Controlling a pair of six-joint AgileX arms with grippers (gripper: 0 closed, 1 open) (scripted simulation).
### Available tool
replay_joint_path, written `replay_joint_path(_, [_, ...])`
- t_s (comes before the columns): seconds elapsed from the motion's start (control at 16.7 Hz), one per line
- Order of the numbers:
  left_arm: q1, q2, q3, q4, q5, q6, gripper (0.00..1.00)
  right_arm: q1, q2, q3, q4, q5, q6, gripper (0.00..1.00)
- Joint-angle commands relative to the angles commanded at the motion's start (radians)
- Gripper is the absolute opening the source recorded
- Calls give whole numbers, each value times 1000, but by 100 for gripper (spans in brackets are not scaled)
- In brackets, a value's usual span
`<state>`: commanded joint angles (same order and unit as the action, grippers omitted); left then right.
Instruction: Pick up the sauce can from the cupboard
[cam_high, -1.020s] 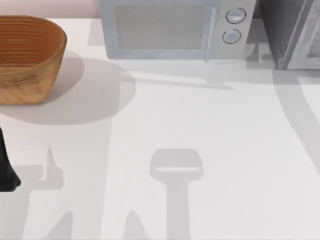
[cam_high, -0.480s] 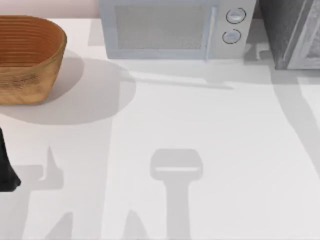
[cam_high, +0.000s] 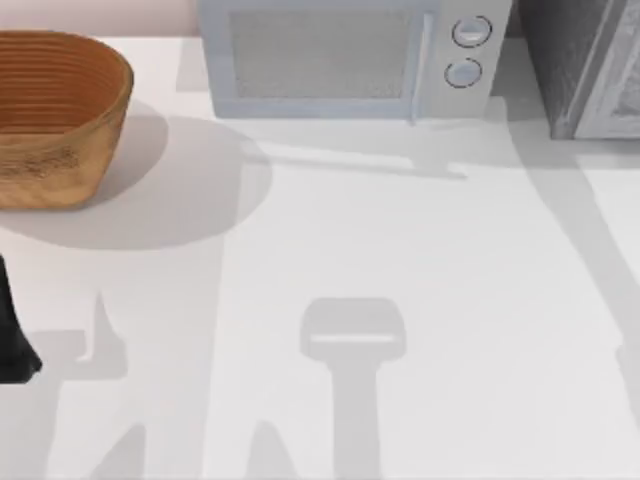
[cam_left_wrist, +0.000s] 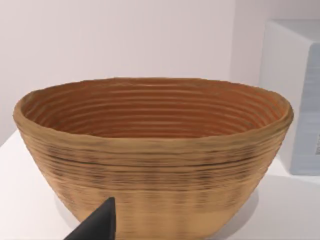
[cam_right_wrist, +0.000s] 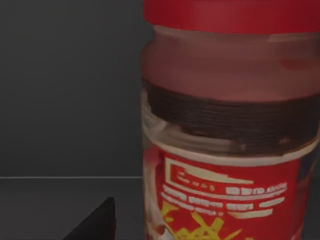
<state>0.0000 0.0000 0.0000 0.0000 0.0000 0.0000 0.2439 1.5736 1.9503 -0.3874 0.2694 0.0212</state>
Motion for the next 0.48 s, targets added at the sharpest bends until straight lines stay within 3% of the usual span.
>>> replay_joint_path(0.48, [0, 0, 0, 0, 0, 0, 100, -3, 60, 55, -1, -1, 1, 100])
